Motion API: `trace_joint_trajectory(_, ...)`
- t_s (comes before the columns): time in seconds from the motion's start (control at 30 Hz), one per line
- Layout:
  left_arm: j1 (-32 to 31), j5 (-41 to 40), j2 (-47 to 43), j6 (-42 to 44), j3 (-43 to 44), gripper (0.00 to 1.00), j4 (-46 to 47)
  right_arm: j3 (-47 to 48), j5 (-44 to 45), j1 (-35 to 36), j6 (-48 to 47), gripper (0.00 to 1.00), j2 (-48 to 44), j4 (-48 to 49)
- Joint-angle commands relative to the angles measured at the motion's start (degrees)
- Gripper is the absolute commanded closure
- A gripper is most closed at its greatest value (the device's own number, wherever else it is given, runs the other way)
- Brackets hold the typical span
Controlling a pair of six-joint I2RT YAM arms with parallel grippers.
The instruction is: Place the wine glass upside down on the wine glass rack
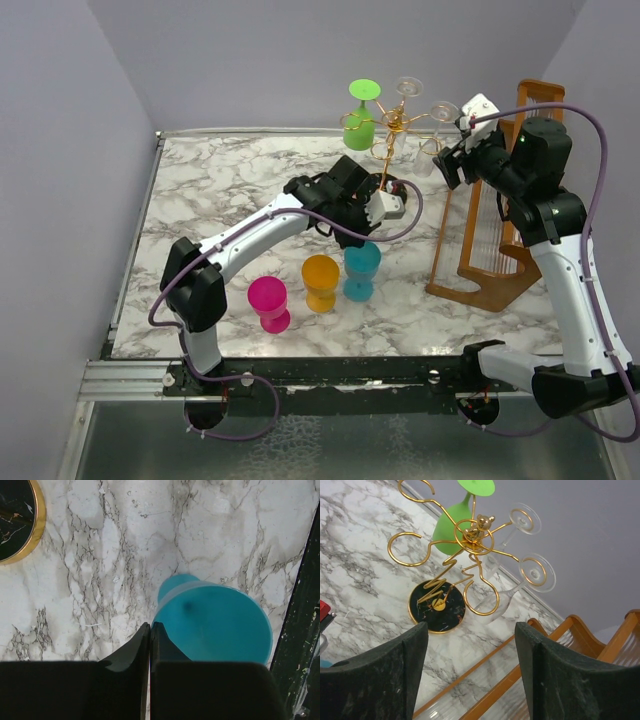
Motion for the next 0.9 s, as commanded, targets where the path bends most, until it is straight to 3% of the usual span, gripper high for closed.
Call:
trace_joint_trajectory(0.0,-0.4,3.5,0.2,0.1,3.6,1.00,-1.9,-0.4,4.4,-0.6,2.0,0.26,-0.1,3.3)
trace_joint_trajectory(0.3,3.8,12.3,-2.6,-2.8,7.7,1.00,-3.4,1.7,3.2,-1.4,4.0,0.19,0.8,2.3)
trace_joint_trajectory(0.57,15.6,29.5,-9.1,-4.6,8.2,1.00,-3.7,6.7,-6.4,-1.9,2.5,0.19,2.4,-2.1)
trace_joint_trajectory(0.73,24.2,37.5,-13.9,-10.1,6.9,1.00,0.6,9.1,-13.2,-1.9,3.0,0.20,4.5,-3.8)
trace_joint_trajectory(0.87,28.2,39.4,-16.0,-18.1,6.4,1.00,7.2,10.7,-19.7,-1.8,6.5,0.20,7.5,-3.7)
